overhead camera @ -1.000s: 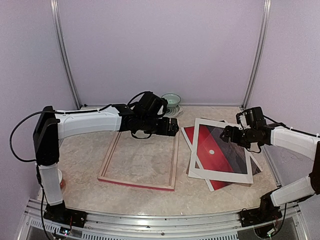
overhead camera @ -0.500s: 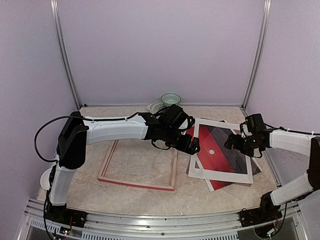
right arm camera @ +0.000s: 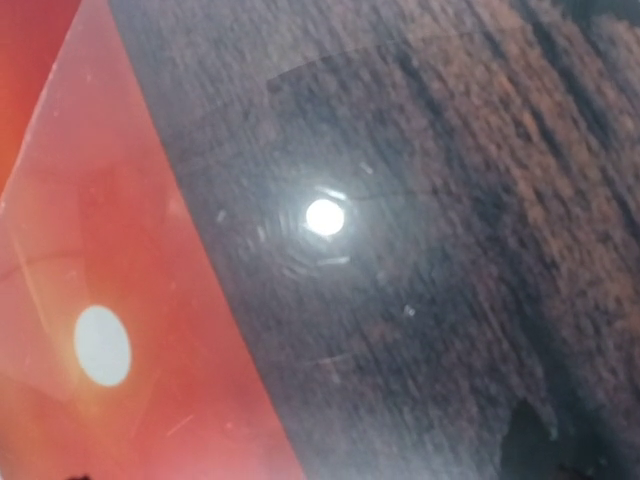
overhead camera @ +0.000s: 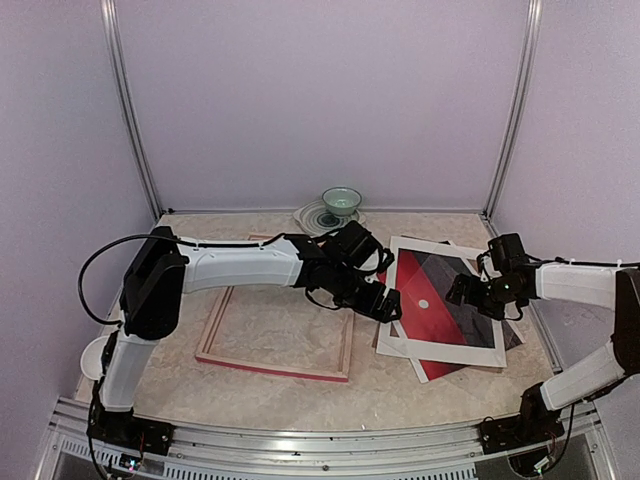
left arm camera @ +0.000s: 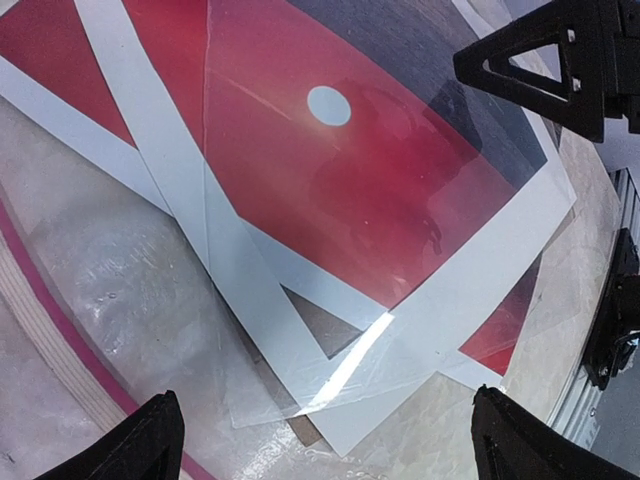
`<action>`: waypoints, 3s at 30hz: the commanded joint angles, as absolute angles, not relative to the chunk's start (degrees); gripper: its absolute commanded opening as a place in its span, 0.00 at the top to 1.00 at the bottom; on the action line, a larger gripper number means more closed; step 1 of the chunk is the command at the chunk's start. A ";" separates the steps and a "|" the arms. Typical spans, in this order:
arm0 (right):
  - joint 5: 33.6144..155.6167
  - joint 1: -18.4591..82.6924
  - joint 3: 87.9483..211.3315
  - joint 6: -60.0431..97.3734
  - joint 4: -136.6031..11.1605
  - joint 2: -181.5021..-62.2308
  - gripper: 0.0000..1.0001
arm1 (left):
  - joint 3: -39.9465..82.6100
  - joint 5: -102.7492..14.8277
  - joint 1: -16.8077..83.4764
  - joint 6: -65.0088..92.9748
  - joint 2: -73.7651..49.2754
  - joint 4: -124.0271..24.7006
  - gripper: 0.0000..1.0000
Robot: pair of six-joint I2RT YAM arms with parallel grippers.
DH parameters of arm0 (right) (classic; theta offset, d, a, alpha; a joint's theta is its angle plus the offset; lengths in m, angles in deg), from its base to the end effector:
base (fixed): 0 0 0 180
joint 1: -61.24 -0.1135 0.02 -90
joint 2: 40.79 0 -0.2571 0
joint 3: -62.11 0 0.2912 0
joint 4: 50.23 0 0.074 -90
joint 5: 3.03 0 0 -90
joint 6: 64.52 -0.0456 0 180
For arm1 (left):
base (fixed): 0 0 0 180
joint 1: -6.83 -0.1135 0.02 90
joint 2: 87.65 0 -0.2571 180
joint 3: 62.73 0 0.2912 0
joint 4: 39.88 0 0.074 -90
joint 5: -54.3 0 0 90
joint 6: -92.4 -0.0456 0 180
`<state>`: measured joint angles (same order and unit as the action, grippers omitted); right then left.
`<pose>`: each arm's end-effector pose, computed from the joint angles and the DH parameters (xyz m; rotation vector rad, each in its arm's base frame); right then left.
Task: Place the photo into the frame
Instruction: Move the frame body to the center of the board.
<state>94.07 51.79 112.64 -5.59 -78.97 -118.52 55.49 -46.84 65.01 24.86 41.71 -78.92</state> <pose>0.2863 0.0534 0.1328 0.4380 2.5565 0.4260 0.2798 -0.4676 0.1648 0.8905 2.4623 -0.8078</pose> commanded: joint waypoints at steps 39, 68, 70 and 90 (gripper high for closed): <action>96.63 44.14 116.46 -3.07 -75.35 -118.82 0.01 | 6.95 -22.04 32.76 40.98 13.86 -68.04 0.16; 97.20 44.10 118.37 -2.82 -75.80 -119.89 0.01 | -5.13 -23.48 38.55 48.79 8.12 -66.72 0.69; 97.16 44.10 118.39 -2.82 -75.80 -119.93 0.01 | -5.80 -23.00 39.11 49.33 7.61 -67.17 0.73; 97.03 44.10 117.34 -2.86 -76.18 -118.96 0.01 | 1.23 -13.93 38.78 44.80 1.46 -74.54 0.27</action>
